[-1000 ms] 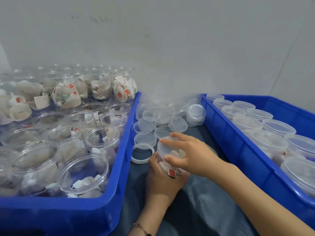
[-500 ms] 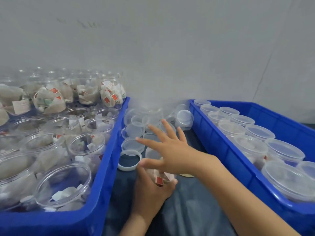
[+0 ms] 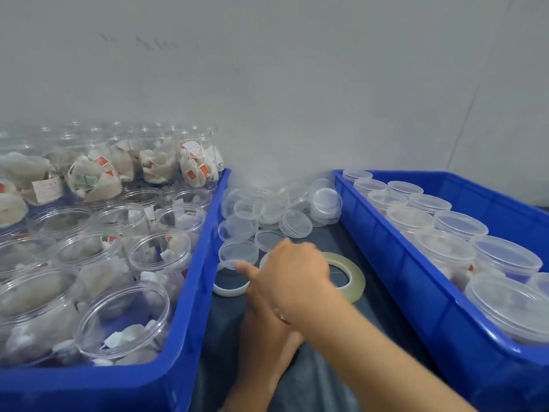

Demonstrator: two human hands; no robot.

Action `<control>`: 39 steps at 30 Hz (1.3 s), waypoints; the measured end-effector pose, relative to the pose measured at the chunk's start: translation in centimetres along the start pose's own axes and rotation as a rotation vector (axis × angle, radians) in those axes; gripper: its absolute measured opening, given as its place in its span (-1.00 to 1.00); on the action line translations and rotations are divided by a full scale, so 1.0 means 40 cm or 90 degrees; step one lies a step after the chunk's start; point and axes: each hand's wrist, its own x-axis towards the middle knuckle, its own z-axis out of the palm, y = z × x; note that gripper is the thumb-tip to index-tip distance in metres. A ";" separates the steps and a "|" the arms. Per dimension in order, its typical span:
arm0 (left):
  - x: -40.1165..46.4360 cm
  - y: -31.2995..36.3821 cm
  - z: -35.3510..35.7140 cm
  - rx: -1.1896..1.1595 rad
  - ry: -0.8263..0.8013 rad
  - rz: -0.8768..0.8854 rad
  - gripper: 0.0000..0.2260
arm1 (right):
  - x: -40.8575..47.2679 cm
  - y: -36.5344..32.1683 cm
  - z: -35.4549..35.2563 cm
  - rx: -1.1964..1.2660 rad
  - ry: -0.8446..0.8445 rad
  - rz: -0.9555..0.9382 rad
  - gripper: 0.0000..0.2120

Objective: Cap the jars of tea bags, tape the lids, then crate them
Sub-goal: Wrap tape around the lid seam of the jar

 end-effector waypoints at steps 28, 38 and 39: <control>0.005 0.007 0.003 0.019 0.095 0.104 -0.15 | 0.011 0.077 0.081 0.212 0.146 -0.185 -0.48; 0.016 -0.003 -0.009 0.052 0.360 0.044 -0.07 | 0.062 0.286 0.324 0.187 0.081 -0.052 -0.39; 0.020 -0.002 -0.009 0.067 0.371 0.042 -0.06 | 0.063 0.286 0.337 0.161 0.087 -0.060 -0.42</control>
